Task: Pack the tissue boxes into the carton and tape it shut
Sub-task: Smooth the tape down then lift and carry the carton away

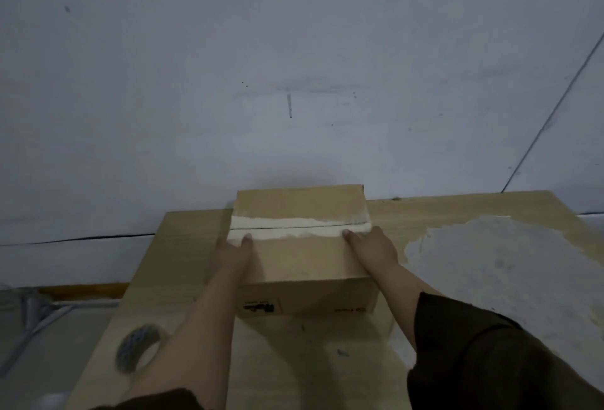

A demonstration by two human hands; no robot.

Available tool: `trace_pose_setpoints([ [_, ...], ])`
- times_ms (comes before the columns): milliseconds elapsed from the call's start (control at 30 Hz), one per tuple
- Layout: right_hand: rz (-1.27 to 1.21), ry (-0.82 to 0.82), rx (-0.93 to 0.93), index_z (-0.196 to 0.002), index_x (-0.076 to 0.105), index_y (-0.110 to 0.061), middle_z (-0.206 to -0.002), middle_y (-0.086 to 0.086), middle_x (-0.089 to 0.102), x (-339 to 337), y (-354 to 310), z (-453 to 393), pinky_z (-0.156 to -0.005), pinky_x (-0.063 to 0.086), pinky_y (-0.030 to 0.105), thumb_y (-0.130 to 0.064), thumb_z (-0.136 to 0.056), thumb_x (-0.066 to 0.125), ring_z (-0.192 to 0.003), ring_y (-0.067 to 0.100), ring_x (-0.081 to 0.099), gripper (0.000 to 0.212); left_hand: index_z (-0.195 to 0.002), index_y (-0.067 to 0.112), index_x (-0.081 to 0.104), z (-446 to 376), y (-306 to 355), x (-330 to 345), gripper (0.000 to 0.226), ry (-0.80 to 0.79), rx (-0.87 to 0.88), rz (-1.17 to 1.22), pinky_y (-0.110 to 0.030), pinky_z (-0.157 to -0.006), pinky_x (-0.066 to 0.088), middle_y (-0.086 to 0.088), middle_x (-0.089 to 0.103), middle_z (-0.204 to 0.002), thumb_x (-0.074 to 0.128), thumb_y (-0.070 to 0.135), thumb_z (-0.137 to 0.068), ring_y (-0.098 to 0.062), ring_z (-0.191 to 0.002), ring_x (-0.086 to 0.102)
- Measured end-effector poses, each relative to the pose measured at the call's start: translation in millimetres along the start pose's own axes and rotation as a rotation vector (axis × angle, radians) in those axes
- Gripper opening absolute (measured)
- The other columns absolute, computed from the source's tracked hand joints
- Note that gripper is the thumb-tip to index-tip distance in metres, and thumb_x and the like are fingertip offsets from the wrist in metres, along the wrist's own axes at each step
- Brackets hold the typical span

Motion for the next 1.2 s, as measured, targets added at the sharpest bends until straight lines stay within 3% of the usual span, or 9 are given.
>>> trace_pose_setpoints([
  [267,0.092,0.045,-0.079,-0.131,0.046,-0.007,-0.128,0.012,0.059,-3.3,-25.7,16.0,-0.07,0.038,0.031,-0.055,-0.091,0.049,-0.111,0.032,0.058,0.064,-0.138,0.008,0.045,18.1,-4.8,-27.6,0.076,0.087,-0.032,0.002,-0.039,-0.092,0.042,-0.015,0.051,-0.139,0.043,0.066,-0.088,-0.035,-0.124,0.051],
  [400,0.097,0.055,-0.15,-0.131,0.047,-0.006,-0.128,0.012,0.059,1.0,-69.1,31.1,-0.07,0.036,0.03,-0.054,-0.091,0.049,-0.112,0.032,0.058,0.063,-0.139,0.011,0.045,16.8,-14.4,-65.0,0.078,0.138,-0.052,0.077,-0.04,-0.095,0.042,-0.014,0.051,-0.14,0.045,0.067,-0.085,-0.036,-0.123,0.051],
  [467,0.094,0.049,-0.19,-0.132,0.046,-0.005,-0.127,0.013,0.059,7.2,-97.4,40.4,-0.069,0.036,0.029,-0.052,-0.091,0.05,-0.111,0.032,0.059,0.063,-0.14,0.012,0.044,18.9,-20.4,-91.9,0.076,0.189,-0.05,0.116,-0.039,-0.095,0.042,-0.015,0.051,-0.14,0.048,0.064,-0.085,-0.036,-0.123,0.051],
  [633,0.094,0.011,-0.313,-0.126,0.051,-0.003,-0.12,0.014,0.062,37.7,-176.0,70.3,-0.066,0.038,0.029,-0.052,-0.09,0.051,-0.103,0.032,0.061,0.061,-0.128,0.004,0.053,22.0,-46.1,-175.9,0.071,0.321,-0.089,0.103,-0.034,-0.075,0.038,-0.016,0.059,-0.127,0.047,0.062,-0.086,-0.035,-0.114,0.056],
  [933,0.08,-0.026,-0.438,-0.121,0.056,-0.004,-0.114,0.012,0.065,92.8,-295.3,135.1,-0.065,0.04,0.03,-0.052,-0.091,0.049,-0.1,0.031,0.063,0.057,-0.12,0.007,0.06,19.5,-88.0,-318.0,0.063,0.468,-0.101,0.152,-0.033,-0.077,0.038,-0.014,0.061,-0.125,0.052,0.059,-0.085,-0.035,-0.114,0.057],
  [1200,0.047,-0.032,-0.468,-0.122,0.058,-0.007,-0.117,0.01,0.065,160.2,-374.3,214.3,-0.066,0.037,0.03,-0.043,-0.094,0.048,-0.099,0.03,0.061,0.047,-0.114,0.009,0.062,-3.4,-149.4,-428.6,0.058,0.496,-0.035,0.172,-0.032,-0.073,0.037,-0.012,0.062,-0.121,0.052,0.058,-0.085,-0.033,-0.108,0.058],
])
Point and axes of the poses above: each hand's wrist, its own z-axis away from the middle knuckle, its own x-axis out of the palm, y = z × x, the point moved 8 cm from there along -z, towards the middle knuckle
